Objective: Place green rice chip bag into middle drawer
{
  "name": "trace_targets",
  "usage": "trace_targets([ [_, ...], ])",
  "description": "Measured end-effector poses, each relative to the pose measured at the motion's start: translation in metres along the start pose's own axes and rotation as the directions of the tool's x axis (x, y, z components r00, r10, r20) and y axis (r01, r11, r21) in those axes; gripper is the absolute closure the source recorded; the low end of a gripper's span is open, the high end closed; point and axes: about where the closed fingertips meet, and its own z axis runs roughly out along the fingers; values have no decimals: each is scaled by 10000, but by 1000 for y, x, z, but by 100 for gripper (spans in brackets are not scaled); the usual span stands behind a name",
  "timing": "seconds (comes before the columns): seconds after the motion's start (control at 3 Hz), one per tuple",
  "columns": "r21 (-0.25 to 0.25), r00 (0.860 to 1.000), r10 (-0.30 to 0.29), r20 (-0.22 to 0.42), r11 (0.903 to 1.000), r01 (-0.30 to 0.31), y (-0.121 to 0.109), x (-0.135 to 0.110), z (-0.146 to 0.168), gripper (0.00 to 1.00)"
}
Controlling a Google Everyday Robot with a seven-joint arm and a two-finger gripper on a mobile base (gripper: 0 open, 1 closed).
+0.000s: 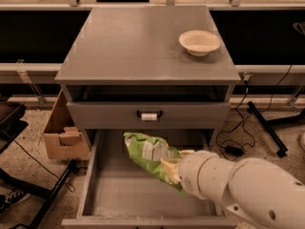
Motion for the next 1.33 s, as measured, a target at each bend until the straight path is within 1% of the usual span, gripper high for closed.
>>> trace_targets([
  [0.33,-1045,9730,2305,-113,9675,-2304,26,51,29,100],
  [0.67,-2028,9346,3547,-267,9136,-3525,41,78,54,100],
  [1.0,-3151,9161,3959,-633,8631,-3947,34,92,94,100],
  [1.33,-3512,9168,3888,-912,8489,-3950,-23,93,143,100],
])
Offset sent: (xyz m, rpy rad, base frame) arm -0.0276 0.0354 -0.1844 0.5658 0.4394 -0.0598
